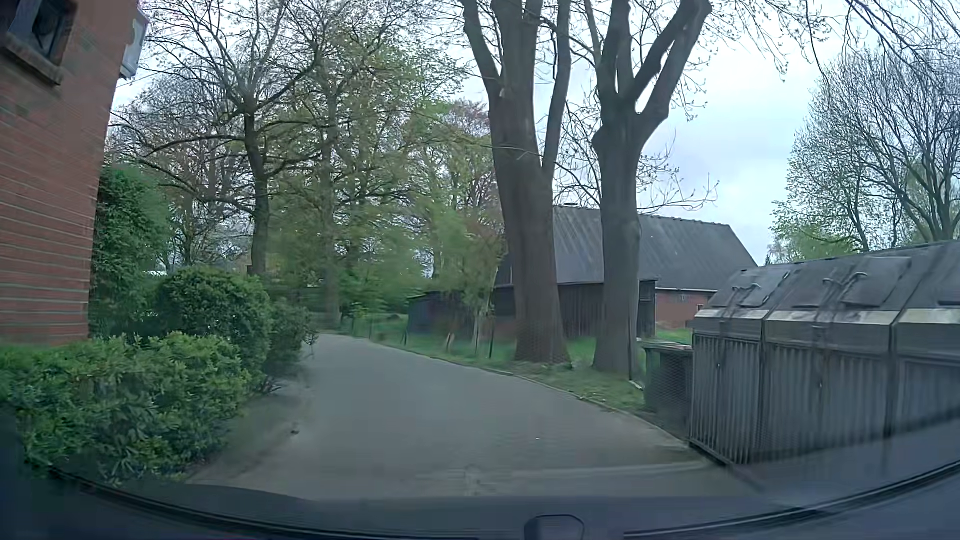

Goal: Follow the waypoints while adhering to traffic rules and regulations

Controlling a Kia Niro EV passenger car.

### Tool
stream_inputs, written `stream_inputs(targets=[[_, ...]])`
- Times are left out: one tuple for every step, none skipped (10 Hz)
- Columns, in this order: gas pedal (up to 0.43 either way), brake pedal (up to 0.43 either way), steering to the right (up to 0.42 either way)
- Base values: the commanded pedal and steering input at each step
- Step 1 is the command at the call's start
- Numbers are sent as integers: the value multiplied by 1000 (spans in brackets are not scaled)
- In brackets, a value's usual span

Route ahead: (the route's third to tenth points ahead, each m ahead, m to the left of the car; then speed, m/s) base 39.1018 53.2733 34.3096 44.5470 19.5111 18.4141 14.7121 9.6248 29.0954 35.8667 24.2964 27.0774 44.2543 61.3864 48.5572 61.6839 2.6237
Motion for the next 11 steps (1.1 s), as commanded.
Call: stream_inputs(targets=[[59, 0, -34], [59, 0, -48], [59, 0, -61], [59, 0, -65], [59, 0, -65], [59, 0, -65], [59, 0, -62], [67, 6, -63], [67, 0, -67], [67, 0, -76], [67, 0, -86]])
